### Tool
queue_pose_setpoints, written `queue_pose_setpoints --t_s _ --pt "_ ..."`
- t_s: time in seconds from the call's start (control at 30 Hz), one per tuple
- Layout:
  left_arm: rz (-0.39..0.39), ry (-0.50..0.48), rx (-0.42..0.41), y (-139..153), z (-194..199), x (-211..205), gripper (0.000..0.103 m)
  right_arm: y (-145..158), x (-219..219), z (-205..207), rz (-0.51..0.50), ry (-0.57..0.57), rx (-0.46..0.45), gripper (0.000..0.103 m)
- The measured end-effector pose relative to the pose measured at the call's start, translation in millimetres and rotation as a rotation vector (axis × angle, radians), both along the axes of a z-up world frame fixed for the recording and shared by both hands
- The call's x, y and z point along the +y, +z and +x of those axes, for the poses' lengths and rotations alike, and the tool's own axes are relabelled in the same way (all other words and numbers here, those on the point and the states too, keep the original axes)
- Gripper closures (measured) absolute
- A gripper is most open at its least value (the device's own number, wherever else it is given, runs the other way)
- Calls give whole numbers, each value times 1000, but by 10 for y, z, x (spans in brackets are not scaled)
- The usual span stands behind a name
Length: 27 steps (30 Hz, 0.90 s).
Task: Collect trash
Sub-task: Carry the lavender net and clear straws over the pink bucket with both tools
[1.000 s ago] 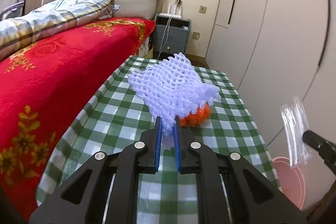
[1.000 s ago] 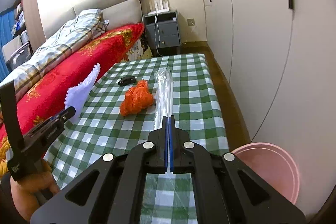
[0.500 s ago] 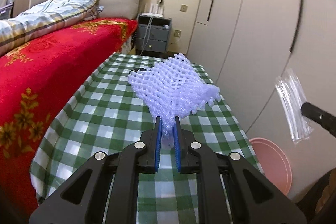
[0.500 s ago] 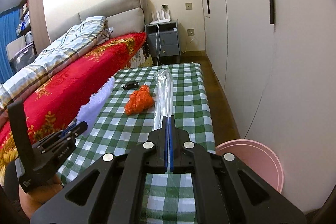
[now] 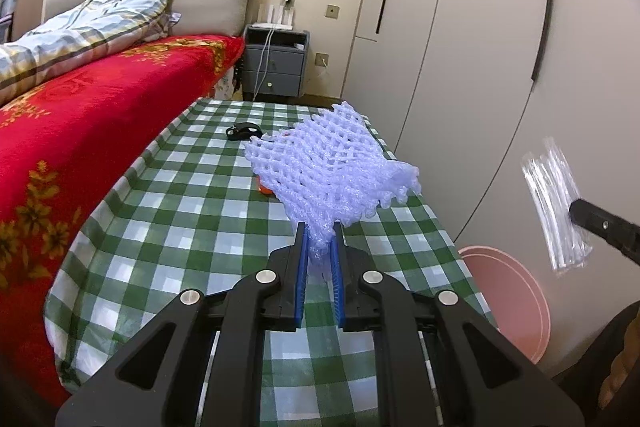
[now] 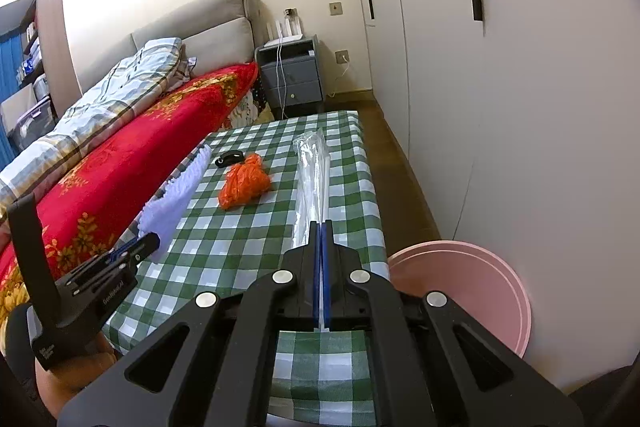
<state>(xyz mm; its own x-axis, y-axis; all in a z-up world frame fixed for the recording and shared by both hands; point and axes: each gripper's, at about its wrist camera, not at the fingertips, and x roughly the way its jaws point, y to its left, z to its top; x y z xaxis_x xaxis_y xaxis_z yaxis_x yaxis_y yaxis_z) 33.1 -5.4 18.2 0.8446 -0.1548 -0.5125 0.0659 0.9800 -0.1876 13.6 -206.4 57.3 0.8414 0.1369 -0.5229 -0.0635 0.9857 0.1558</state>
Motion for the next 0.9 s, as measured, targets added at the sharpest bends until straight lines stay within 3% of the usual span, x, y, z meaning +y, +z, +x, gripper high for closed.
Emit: queue_pose_setpoints --t_s 0.9 --pt "13 -65 7 -92 22 -232 92 -16 -134 -4 -4 -45 -8 102"
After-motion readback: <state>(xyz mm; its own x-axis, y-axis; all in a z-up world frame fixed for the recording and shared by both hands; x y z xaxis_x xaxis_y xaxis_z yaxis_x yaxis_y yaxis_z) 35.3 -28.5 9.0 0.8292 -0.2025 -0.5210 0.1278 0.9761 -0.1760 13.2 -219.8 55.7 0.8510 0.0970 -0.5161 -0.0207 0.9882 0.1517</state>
